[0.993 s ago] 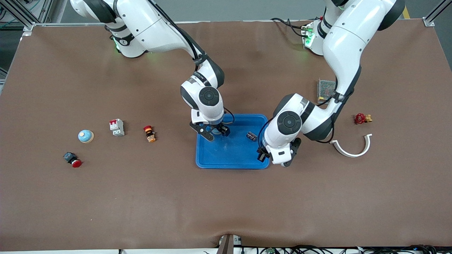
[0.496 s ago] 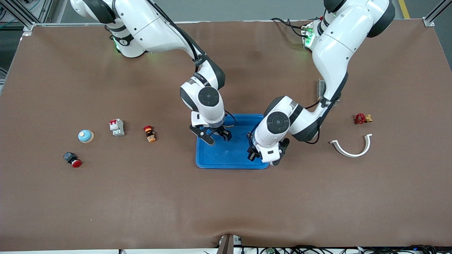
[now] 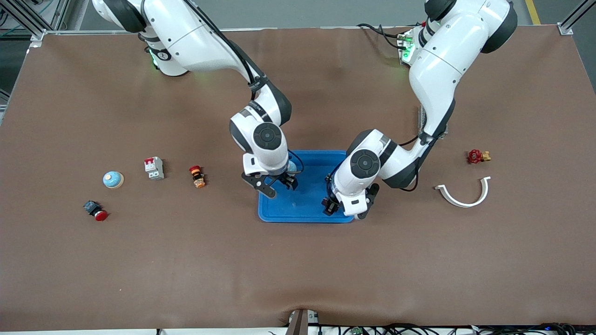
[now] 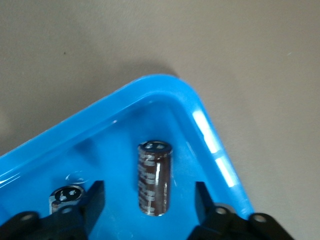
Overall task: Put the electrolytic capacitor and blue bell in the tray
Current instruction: 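Lower the bell and capacitor into the tray and open both grippers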
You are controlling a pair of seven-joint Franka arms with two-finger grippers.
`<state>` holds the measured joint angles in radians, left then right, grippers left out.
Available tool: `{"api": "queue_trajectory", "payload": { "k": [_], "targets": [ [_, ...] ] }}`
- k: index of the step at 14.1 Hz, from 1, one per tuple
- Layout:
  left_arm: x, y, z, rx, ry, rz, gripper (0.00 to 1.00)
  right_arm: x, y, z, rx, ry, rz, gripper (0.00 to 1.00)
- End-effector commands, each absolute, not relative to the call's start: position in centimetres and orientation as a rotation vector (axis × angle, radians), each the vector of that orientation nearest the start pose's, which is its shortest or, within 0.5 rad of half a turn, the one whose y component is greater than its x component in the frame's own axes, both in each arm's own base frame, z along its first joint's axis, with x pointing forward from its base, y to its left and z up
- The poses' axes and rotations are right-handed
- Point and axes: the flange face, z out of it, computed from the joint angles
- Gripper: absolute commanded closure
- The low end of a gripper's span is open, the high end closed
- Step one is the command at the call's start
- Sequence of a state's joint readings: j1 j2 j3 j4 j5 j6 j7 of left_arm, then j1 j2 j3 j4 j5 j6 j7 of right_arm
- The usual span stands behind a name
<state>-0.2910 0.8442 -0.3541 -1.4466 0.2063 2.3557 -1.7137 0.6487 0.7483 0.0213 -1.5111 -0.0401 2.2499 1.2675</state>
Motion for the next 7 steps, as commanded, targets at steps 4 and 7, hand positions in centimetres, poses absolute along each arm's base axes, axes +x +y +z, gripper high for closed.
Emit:
{"api": "queue_trajectory", "payload": {
  "k": [4, 7],
  "targets": [
    [63.7, -36.9, 29.3, -2.831, -1.694, -0.03, 0.0, 61.9, 35.7, 27.7, -3.109, 0.466, -0.052, 0.0],
    [64.2, -34.8, 33.9, -2.871, -1.579, -0.088, 0.0, 63.4, 30.9, 29.4, -3.177, 0.239, 0.027, 0.0]
  ]
}}
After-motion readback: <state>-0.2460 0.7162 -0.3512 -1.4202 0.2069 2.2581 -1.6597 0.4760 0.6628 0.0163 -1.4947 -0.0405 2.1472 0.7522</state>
